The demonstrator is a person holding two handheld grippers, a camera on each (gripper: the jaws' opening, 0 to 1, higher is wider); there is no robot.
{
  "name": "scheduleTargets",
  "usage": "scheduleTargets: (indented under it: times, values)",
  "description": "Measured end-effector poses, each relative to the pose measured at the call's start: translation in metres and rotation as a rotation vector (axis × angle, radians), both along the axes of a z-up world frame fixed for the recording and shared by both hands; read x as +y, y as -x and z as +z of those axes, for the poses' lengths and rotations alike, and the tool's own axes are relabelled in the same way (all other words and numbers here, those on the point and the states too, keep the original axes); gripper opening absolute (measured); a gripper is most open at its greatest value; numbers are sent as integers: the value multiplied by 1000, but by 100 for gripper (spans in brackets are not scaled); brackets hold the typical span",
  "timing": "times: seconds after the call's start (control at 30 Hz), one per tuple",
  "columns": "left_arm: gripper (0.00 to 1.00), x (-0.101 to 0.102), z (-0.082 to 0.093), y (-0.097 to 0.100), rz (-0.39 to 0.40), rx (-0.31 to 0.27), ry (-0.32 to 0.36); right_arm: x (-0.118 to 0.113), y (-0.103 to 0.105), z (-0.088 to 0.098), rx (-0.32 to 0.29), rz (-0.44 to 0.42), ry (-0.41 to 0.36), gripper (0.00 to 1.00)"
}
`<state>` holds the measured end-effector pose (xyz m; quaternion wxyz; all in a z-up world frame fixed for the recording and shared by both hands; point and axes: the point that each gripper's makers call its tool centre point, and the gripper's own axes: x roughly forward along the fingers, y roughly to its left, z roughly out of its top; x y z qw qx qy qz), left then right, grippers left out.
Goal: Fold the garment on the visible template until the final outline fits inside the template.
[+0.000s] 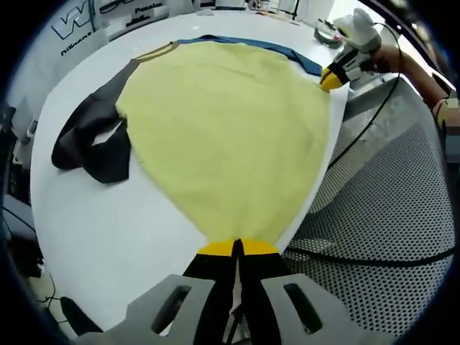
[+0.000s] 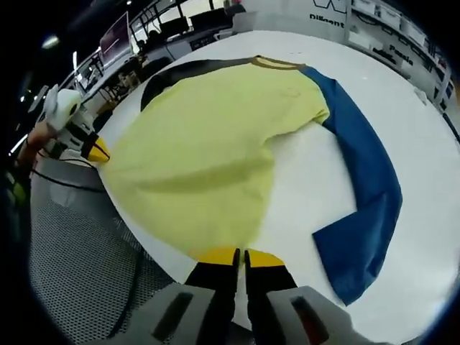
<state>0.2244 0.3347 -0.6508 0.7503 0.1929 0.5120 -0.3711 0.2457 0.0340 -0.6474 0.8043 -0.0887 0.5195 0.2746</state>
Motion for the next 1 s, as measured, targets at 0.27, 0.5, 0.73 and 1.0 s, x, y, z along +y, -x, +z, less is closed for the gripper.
scheduleTargets:
  times: [0.27, 0.5, 0.73, 1.0]
  values:
    - [0, 0, 0, 0, 3, -1, 0, 18, 10, 31, -14, 66, -6, 0]
    - [0, 0, 0, -1, 0, 1, -3, 54, 7, 40, -35, 163, -45, 0]
    - [0, 0, 0, -1, 3, -2, 2, 84, 5, 34, -12, 253, -92, 0]
    - [0, 0, 0, -1, 3, 1, 0, 108, 7, 15, 37, 349, -98, 0]
